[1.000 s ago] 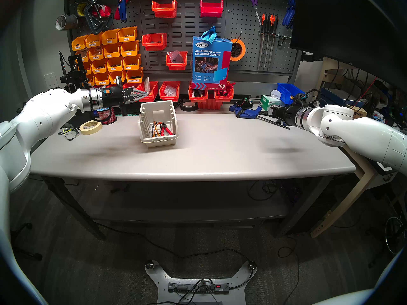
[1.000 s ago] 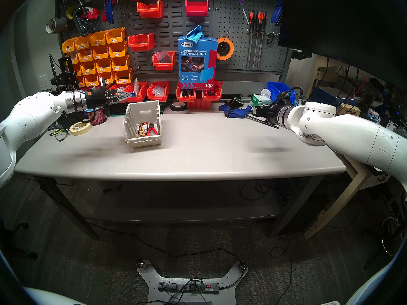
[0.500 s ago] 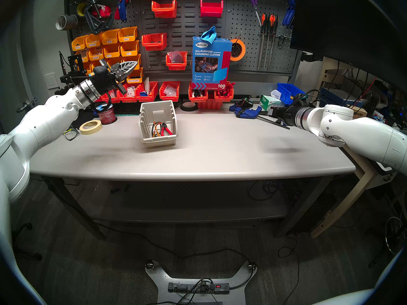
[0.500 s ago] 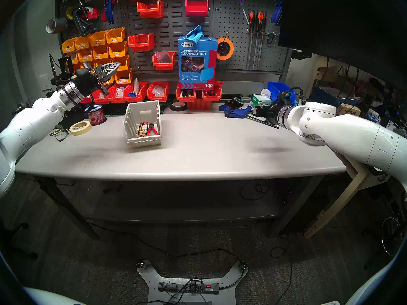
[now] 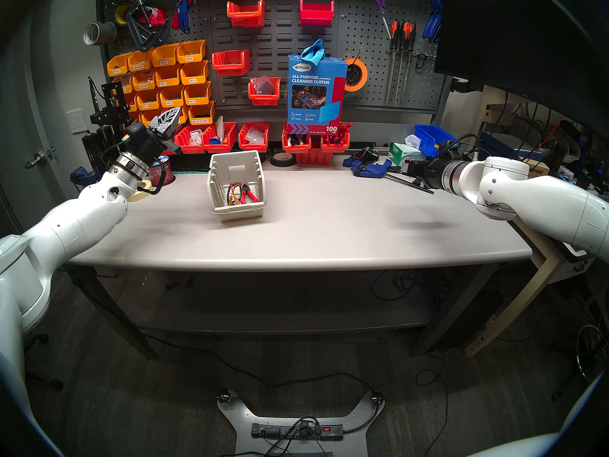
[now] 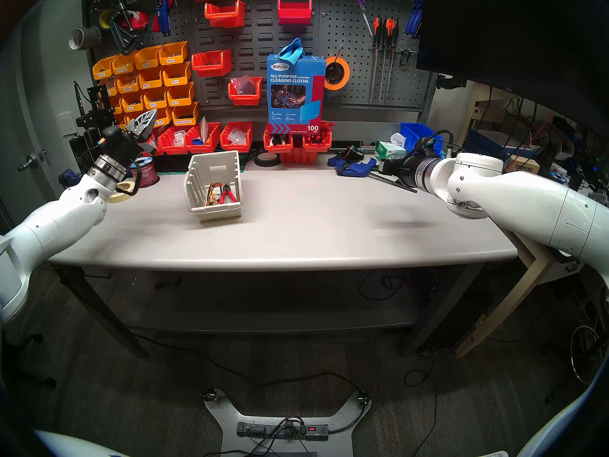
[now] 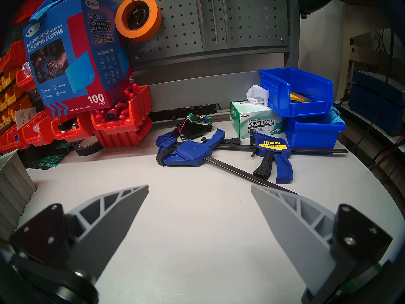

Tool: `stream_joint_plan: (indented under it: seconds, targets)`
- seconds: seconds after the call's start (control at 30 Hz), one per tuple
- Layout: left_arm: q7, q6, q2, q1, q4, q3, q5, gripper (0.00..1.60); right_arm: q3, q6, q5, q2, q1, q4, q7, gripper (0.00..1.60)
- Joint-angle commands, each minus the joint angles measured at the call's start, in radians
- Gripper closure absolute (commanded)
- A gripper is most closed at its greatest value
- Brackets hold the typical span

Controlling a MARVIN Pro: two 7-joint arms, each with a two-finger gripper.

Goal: Take out tools from the storage box

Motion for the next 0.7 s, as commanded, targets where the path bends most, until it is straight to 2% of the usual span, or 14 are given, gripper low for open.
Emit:
stream_joint_plan:
  seconds: [0.0, 0.03, 0.07, 0.27, 0.53, 0.57, 0.67]
  targets:
    - [0.125, 0.001, -0.041, 0.065, -0.019, -0.024, -0.048, 1.12, 0.013, -0.002, -0.003, 0.001, 0.017, 0.002, 0.000, 0.00]
    - [0.152, 0.001, -0.044, 0.067, -0.018, -0.022, -0.043, 0.78, 0.013, -0.002, -0.003, 0.001, 0.017, 0.002, 0.000, 0.00]
    - [0.165, 0.001, -0.046, 0.069, -0.020, -0.023, -0.044, 0.00, 0.013, -0.002, -0.003, 0.001, 0.017, 0.002, 0.000, 0.00]
    - [0.254, 0.001, -0.051, 0.075, -0.033, -0.024, -0.031, 0.00, 0.013, -0.002, -0.003, 0.001, 0.017, 0.002, 0.000, 0.00]
    - [0.423, 0.001, -0.039, 0.072, -0.082, -0.001, 0.043, 0.00, 0.013, -0.001, -0.004, 0.001, 0.017, 0.002, 0.000, 0.00]
    - [0.425, 0.001, -0.038, 0.072, -0.084, -0.002, 0.047, 0.00, 0.013, -0.001, -0.004, 0.001, 0.017, 0.002, 0.000, 0.00]
    - [0.521, 0.001, -0.026, 0.069, -0.116, 0.012, 0.098, 0.00, 0.013, -0.001, -0.004, 0.001, 0.017, 0.002, 0.000, 0.00]
